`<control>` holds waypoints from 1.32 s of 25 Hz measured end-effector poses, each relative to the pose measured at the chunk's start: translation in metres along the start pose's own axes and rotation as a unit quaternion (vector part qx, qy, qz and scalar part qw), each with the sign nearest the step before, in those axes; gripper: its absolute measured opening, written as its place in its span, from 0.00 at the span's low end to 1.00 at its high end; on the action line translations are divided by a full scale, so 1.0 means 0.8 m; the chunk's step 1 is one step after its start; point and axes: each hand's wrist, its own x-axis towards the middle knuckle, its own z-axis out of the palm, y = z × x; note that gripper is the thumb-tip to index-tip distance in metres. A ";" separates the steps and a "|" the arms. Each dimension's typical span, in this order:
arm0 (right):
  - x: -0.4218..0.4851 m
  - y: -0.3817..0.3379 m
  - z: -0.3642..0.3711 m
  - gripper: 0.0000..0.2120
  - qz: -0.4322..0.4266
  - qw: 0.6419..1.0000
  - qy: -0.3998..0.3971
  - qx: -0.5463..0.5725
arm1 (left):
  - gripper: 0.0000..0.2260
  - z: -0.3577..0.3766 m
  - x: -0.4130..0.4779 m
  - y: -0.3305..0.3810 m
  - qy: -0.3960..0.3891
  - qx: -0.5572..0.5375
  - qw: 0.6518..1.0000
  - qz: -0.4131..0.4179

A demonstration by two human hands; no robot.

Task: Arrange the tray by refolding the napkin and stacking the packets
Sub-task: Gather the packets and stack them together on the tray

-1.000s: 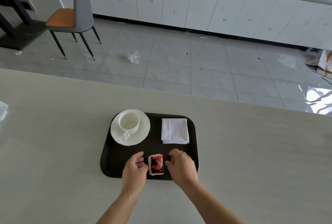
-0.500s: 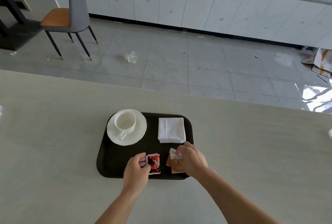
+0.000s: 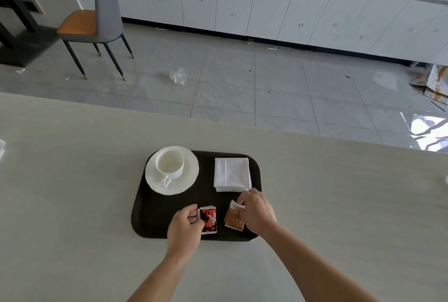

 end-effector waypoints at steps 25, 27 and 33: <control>-0.030 0.006 0.000 0.17 -0.022 0.999 -0.025 0.021 | 0.21 0.019 0.002 0.015 -0.014 0.026 0.999 0.027; -0.027 0.000 0.000 0.17 -0.018 0.999 -0.026 0.026 | 0.21 0.022 0.001 0.014 -0.023 0.028 0.999 0.027; -0.026 -0.005 0.002 0.24 -0.012 0.998 -0.045 0.032 | 0.22 0.026 0.001 0.010 -0.026 0.034 0.999 0.034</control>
